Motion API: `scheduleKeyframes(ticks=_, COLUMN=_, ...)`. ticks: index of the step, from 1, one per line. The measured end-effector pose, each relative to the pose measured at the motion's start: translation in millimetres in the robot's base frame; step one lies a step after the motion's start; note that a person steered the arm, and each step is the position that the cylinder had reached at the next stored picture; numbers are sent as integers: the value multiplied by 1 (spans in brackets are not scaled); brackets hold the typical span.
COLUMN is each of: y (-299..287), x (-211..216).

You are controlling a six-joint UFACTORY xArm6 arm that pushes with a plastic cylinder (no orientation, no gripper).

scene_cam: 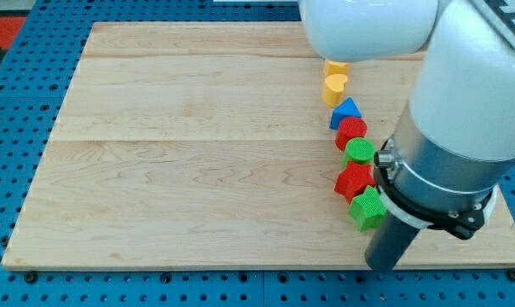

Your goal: Move your arm at the right center of the board

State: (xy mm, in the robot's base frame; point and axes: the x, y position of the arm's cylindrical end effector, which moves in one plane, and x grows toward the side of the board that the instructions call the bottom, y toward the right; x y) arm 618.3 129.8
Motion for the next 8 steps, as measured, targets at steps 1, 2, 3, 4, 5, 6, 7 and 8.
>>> scheduleKeyframes(ticks=1, y=1, x=0)
scheduleKeyframes(ticks=2, y=21, x=0)
scheduleKeyframes(ticks=3, y=85, x=0)
scheduleKeyframes(ticks=4, y=99, x=-29)
scheduleKeyframes(ticks=5, y=111, x=-86)
scheduleKeyframes(ticks=6, y=113, x=-138)
scheduleKeyframes(ticks=7, y=109, x=-180)
scheduleKeyframes(ticks=8, y=112, x=-180)
